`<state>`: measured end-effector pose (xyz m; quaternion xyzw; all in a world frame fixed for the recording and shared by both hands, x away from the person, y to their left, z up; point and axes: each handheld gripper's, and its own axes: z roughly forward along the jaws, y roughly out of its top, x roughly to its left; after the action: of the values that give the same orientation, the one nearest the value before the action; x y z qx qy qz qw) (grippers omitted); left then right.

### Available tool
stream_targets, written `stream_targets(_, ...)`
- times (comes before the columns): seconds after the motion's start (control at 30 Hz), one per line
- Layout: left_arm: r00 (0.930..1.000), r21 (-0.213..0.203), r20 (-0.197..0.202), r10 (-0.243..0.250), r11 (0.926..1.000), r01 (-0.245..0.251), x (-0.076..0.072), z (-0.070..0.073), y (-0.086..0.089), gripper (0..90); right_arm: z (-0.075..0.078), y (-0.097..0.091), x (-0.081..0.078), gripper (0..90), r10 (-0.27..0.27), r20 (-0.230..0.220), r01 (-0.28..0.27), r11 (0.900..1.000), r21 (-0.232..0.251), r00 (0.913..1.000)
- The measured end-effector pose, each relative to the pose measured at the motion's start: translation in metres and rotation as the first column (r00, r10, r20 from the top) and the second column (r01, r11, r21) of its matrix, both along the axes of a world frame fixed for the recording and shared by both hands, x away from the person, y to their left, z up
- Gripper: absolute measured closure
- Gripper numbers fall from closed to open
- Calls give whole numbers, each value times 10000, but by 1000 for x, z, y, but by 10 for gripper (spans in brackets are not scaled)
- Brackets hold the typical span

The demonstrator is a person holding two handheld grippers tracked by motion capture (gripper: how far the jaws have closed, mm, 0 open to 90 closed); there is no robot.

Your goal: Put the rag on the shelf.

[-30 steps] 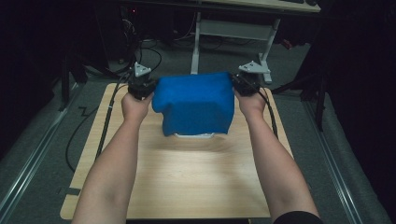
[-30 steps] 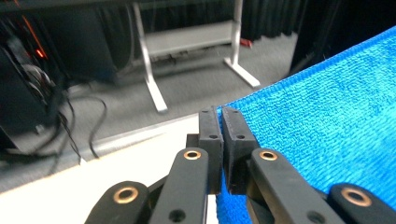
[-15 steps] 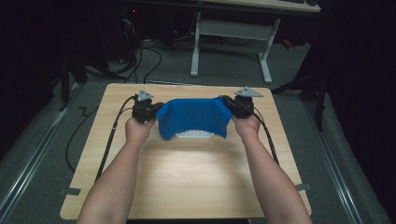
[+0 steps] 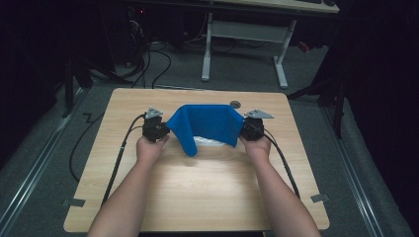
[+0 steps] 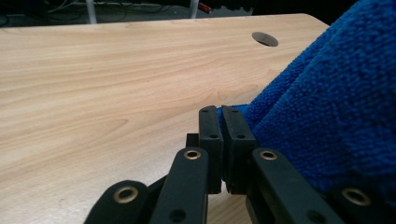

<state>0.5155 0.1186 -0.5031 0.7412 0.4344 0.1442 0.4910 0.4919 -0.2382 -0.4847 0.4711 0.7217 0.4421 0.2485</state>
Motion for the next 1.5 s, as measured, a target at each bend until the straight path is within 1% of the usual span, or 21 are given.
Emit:
stream_targets(0.03,10000,-5,-60,-21,10000,21,0,-2,-1,877,-2,0,0,889,-21,3,21,10000,23,10000)
stream_targets(0.07,9999,28,-148,-49,10000,50,1,-4,-1,876,-5,-1,-1,889,-35,-83,36,10000,38,10000)
stream_targets(0.23,9994,7,-318,-110,9999,110,1,-12,-4,875,-9,-3,-1,889,-77,-165,77,10000,25,9998)
stream_targets(0.43,9994,-119,-309,-166,9998,163,0,-15,-5,869,-13,-4,0,887,-100,-270,101,9999,9,9996)
stream_targets(0.47,9993,-163,-322,-167,9997,162,-1,-15,-5,864,-14,-4,0,886,-64,-216,64,10000,-16,9997)
stream_targets(0.5,9992,-193,-360,-173,9997,167,-1,-15,-5,848,-15,-4,1,886,-100,-263,101,9999,32,9996)
stream_targets(0.57,9991,-220,-407,-135,9997,126,-2,-15,-3,788,-15,-4,1,881,-164,-309,167,9998,97,9994)
stream_targets(0.6,9991,-235,-419,-90,9997,80,-2,-14,-3,755,-15,-4,2,862,-178,-328,183,9997,162,9993)
stream_targets(0.67,9991,-136,-417,69,9999,-74,-4,-13,0,693,-14,-5,2,792,-260,-393,270,9993,271,9989)
stream_targets(0.7,9991,-117,-383,156,9998,-160,-5,-12,2,667,-13,-6,2,778,-295,-381,306,9991,285,9988)
stream_targets(0.8,9990,-62,-306,325,9994,-327,-8,-10,9,620,-8,-8,1,712,-401,-353,410,9989,248,9986)
stream_targets(0.83,9989,-30,-218,405,9992,-405,-9,-8,11,601,-6,-9,0,685,-458,-295,465,9986,245,9985)
stream_targets(0.87,9988,15,-168,451,9990,-451,-11,-6,12,567,-2,-12,0,616,-512,-183,517,9984,231,9985)
stream_targets(0.9,9985,70,-85,538,9985,-537,-12,-4,14,567,-2,-12,0,616,-512,-183,517,9984,231,9985)
stream_targets(1.0,9977,-13,120,670,9978,-669,-17,1,20,527,5,-16,-2,563,-727,-1,727,9971,203,9974)
stream_targets(1.13,9960,199,371,818,9964,-826,-24,8,27,476,13,-20,-5,529,-859,267,858,9963,54,9959)
stream_targets(1.23,9947,258,469,919,9953,-932,-28,12,32,443,18,-24,-8,505,-882,403,885,9961,-63,9953)
stream_targets(1.33,9937,497,557,971,9938,-999,-32,16,37,414,24,-28,-13,470,-870,483,876,9961,-109,9950)
stream_targets(1.43,9933,626,561,1013,9925,-1047,-37,18,42,407,27,-30,-15,444,-864,527,872,9961,-124,9949)
stream_targets(1.5,9931,719,568,1025,9917,-1064,-40,18,44,406,29,-31,-18,434,-741,590,756,9969,-227,9955)
